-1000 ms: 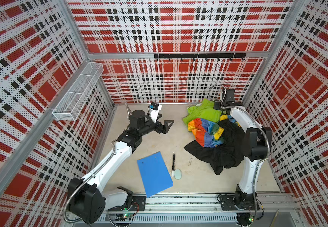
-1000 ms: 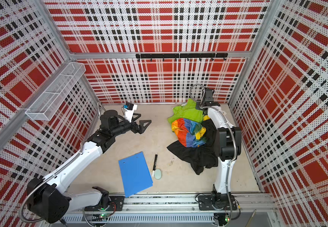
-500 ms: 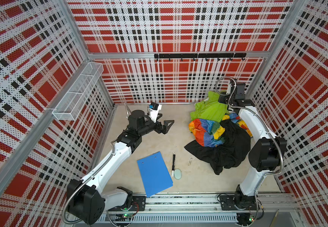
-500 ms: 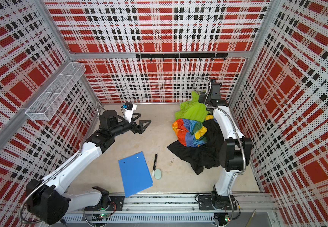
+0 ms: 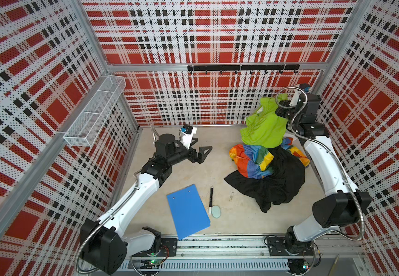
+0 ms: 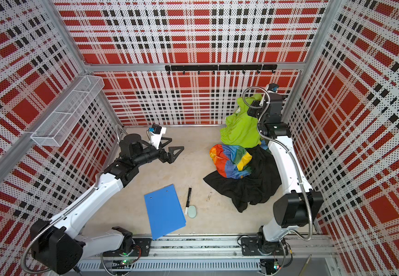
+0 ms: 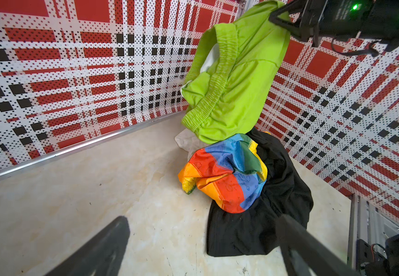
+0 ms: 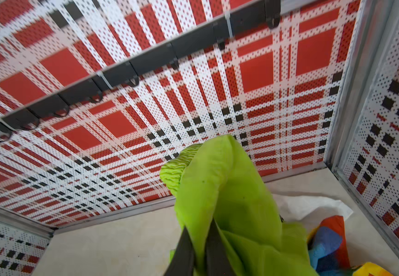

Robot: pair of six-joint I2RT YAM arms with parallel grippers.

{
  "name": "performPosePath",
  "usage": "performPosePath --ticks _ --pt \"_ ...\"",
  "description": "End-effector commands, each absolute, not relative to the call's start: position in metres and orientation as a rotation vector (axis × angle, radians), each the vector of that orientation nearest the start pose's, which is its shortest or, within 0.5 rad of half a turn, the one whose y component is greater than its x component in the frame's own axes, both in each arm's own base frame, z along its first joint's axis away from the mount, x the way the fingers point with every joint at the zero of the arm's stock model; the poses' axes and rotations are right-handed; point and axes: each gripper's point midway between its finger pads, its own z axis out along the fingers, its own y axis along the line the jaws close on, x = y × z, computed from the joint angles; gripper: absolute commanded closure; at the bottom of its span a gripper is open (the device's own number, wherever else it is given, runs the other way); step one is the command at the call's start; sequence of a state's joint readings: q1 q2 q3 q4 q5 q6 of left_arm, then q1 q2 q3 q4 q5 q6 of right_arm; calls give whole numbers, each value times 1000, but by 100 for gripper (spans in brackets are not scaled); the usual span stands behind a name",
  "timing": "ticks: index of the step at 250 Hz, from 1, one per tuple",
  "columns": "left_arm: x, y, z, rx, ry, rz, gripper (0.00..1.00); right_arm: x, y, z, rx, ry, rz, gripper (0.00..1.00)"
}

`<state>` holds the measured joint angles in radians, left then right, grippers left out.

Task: Pick out a specific cloth from the pile
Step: 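Lift the lime-green garment high out of the pile with the right gripper, then grasp the hanging lime-green garment with the left gripper while the right holds it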

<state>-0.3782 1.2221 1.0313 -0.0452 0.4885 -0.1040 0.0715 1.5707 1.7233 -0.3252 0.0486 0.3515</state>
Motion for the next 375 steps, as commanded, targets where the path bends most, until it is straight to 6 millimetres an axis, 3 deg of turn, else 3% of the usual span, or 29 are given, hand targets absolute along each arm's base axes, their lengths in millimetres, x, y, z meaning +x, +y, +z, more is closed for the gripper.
performPosePath --ticks 1,151,233,293,323,375 --pt "339 -223 342 608 1684 -791 1 471 27 501 266 1501 339 100" --pt "336 -222 346 606 1670 -791 1 374 44 624 153 1108 581 100" --pt "334 -222 349 612 1659 -798 1 332 64 665 26 972 724 100" --pt "329 -224 354 632 1639 -820 1 318 79 676 -36 954 830 100" --pt "318 -229 361 671 1596 -878 1 323 93 668 -62 1006 883 100" --pt "293 -241 375 761 1502 -1020 1 328 137 644 -144 1082 979 100"
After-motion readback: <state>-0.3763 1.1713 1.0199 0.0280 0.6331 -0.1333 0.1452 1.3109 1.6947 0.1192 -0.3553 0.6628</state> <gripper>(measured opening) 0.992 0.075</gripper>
